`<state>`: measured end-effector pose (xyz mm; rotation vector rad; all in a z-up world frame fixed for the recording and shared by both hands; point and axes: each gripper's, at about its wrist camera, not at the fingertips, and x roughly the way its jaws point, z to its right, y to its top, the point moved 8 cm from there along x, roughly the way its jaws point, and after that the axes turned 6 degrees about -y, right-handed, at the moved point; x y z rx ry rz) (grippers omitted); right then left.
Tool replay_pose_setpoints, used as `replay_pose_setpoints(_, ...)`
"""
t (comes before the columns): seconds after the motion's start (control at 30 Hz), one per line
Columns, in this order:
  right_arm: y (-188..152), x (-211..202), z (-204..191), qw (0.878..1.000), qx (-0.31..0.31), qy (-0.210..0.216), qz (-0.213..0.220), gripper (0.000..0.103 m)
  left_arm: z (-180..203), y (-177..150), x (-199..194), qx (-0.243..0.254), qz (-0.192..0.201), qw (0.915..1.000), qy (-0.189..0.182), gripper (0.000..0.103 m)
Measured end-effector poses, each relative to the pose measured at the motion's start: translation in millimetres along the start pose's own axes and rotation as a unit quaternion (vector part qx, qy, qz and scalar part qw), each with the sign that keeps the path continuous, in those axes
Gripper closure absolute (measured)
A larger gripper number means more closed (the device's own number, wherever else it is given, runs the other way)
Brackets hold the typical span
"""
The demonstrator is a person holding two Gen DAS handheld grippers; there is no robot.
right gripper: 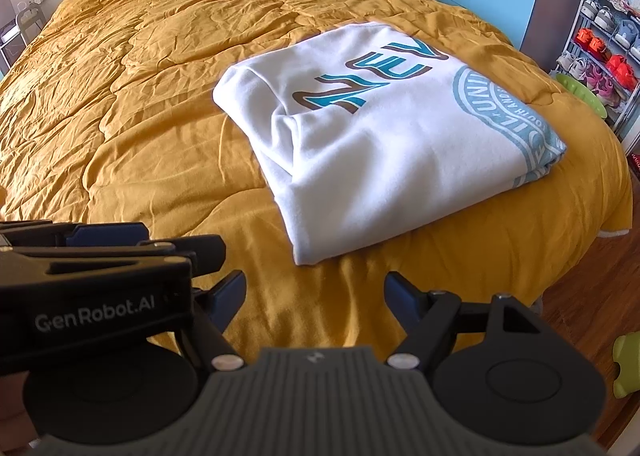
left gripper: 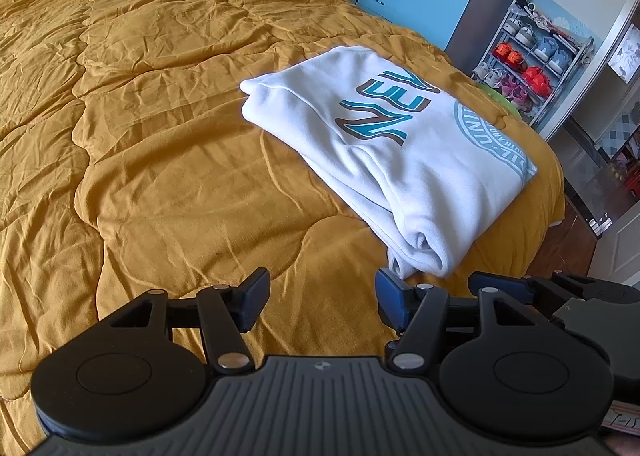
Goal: Fold small clothes
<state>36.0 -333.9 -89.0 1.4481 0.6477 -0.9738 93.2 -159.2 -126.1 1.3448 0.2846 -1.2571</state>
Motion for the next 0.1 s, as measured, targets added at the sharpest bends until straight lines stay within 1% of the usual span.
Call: replay_pose_setpoints(0.1,-0.4,0.4,0.3,1.0,0.002,0.002,-0.001,0.031,-0.3,-0.1,-0.5,0.002,0.0,1.0,0.001,0.032)
